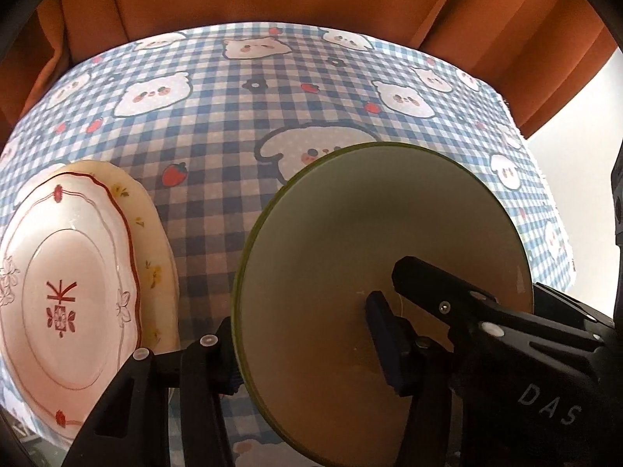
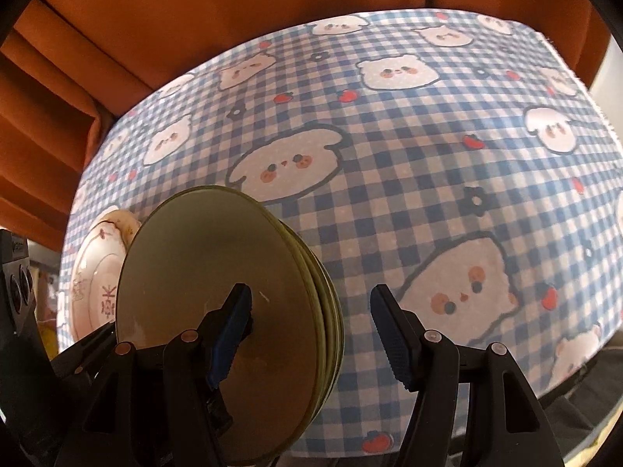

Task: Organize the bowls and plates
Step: 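Close both tools on the rim of the nested bowl stack, then lift the nested bowls and carry them over the plate stack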

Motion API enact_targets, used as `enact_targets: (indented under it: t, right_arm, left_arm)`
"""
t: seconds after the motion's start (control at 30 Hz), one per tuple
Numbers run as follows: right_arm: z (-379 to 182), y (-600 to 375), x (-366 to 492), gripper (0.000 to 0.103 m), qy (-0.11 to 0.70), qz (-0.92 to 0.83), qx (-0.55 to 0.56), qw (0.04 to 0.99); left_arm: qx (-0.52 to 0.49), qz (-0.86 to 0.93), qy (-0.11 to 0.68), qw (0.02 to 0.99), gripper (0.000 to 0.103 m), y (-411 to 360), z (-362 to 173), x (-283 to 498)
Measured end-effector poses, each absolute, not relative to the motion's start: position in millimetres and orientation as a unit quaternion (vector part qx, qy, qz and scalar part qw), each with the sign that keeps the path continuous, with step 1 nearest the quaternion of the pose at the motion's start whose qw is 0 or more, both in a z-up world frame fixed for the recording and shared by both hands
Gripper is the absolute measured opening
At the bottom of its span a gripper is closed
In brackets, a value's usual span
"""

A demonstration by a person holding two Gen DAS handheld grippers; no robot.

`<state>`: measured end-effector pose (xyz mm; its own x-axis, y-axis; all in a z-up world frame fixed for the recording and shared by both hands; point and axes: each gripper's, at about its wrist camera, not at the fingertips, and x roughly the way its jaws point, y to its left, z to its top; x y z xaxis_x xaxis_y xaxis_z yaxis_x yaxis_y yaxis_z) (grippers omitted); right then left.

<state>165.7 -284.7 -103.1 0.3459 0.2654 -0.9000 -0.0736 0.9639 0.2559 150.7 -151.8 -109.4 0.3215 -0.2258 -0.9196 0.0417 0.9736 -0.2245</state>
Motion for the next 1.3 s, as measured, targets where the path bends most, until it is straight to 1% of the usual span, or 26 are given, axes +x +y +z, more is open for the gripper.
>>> enact_targets:
  t: [0.03,0.07,0.1,0.13,0.2,0.27,0.4,0.53,0.83,1.3]
  right_arm:
    - [-104.1,-286.3,166.5,0.067,0.562,0.11,0.09,0.815]
    - [-106.0,-288.6,167.4,0.063,0.562,0.121,0.098,0.812]
    - [-108.0,-290.5,168.6,0.058,0.564,0.133,0.107,0.808]
    - [-109.2,-290.9,169.4,0.056,0.565,0.141,0.112,0.805]
    - [-112.3,-292.9,170.6,0.047,0.565,0.164,0.132,0.798]
    - [-112.8,-292.7,171.0,0.045,0.565,0.174,0.134,0.796]
    - [-113.0,-294.8,171.3,0.043,0.566,0.182,0.135,0.793]
    - [-113.0,-296.3,171.2,0.043,0.568,0.184,0.131,0.791]
    - [-103.4,-302.8,163.8,0.043,0.572,0.183,0.125,0.79]
    - [-52.7,-304.8,156.8,0.043,0.545,0.188,0.129,0.807]
  left_arm:
    - [-0.076,-0.076,0.576,0.81,0.056,-152.6,-108.7,150.2]
    - [-0.07,-0.067,0.575,0.812,0.056,-154.7,-107.7,149.3]
    - [-0.066,-0.061,0.575,0.813,0.056,-155.8,-107.6,149.1]
    - [-0.063,-0.054,0.574,0.815,0.057,-157.2,-107.4,149.1]
    - [-0.057,-0.044,0.573,0.816,0.057,-158.6,-106.9,148.1]
    - [-0.052,-0.035,0.573,0.817,0.057,-160.7,-106.2,147.9]
    - [-0.04,-0.02,0.573,0.818,0.057,-166.6,-103.5,147.2]
    - [-0.026,-0.014,0.573,0.819,0.055,-173.0,-100.5,145.6]
    - [-0.041,-0.008,0.573,0.818,0.055,-178.2,-90.5,139.6]
    - [-0.053,0.0,0.558,0.828,0.055,-172.4,-46.8,130.2]
